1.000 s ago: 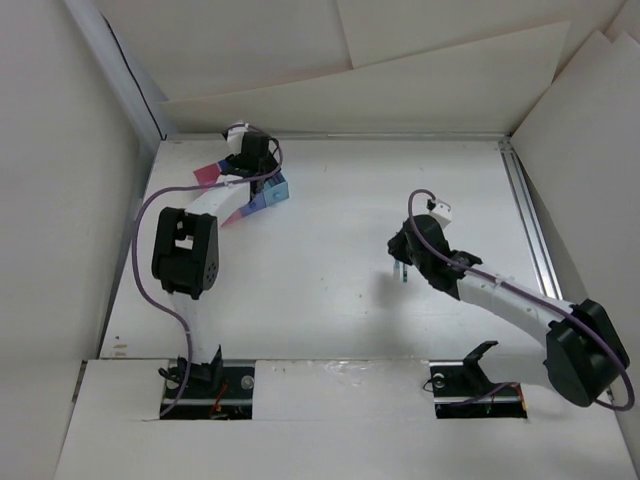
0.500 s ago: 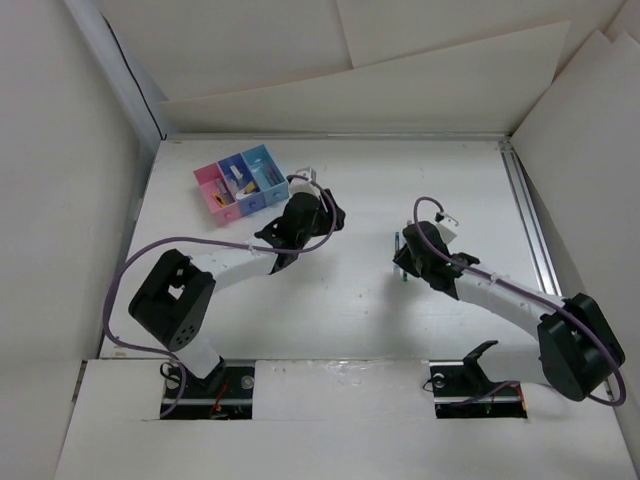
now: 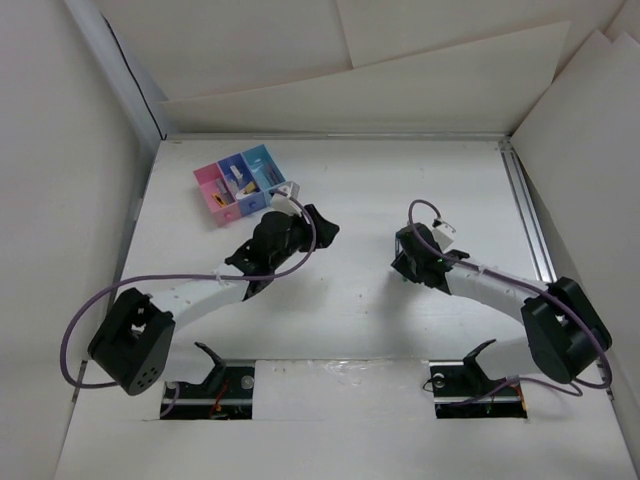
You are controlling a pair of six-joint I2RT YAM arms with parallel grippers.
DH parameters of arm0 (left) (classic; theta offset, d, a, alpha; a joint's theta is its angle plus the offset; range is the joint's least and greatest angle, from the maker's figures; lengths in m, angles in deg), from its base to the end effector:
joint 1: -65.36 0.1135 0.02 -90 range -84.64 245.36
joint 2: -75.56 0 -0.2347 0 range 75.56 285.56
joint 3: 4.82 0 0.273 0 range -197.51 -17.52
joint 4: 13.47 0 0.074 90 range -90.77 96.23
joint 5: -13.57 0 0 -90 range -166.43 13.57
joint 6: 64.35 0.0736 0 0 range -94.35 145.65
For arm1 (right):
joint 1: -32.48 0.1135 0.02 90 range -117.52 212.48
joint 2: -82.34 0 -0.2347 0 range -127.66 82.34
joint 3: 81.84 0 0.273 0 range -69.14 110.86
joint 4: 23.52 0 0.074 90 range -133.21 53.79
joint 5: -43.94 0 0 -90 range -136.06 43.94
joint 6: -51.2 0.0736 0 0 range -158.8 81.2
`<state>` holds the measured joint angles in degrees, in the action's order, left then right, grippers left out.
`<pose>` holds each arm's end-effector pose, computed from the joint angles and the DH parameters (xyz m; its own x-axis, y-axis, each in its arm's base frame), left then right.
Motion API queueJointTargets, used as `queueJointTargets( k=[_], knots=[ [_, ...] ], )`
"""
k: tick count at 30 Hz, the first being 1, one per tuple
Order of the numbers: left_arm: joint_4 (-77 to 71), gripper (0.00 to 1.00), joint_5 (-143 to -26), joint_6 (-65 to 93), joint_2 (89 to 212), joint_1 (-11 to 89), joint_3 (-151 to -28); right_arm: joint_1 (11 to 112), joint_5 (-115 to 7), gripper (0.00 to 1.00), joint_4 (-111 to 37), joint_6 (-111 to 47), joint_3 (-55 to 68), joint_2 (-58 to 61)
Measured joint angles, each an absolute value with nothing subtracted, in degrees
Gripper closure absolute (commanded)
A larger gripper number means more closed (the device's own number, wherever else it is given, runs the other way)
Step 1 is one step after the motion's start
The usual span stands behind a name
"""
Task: Sort the stationery into containers
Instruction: Pick up the pen from the center of the board.
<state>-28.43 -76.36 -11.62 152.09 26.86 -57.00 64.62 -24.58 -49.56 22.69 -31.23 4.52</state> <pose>0.2815 -0.2238 0.2051 -0.4780 -0.3936 -0.7852 0.4173 0.6849 -0.5973 0.2671 0.1360 0.1039 -0.5958 0.5914 -0.5434 0.4484 0.8063 0.3857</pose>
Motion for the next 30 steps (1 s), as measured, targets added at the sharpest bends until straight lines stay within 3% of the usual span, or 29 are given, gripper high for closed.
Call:
queueJointTargets(
  k=[20, 30],
  knots=[
    [-28.8, 0.49, -81.0, -10.5, 137.6, 26.9, -50.8, 66.0, -24.6, 0.63, -54.2, 32.9, -27.1, -2.6],
    [-28.8, 0.49, -80.9, -10.4, 137.8, 26.9, -50.1, 68.1, -23.8, 0.83, -53.6, 34.1, -25.0, -5.5]
  ],
)
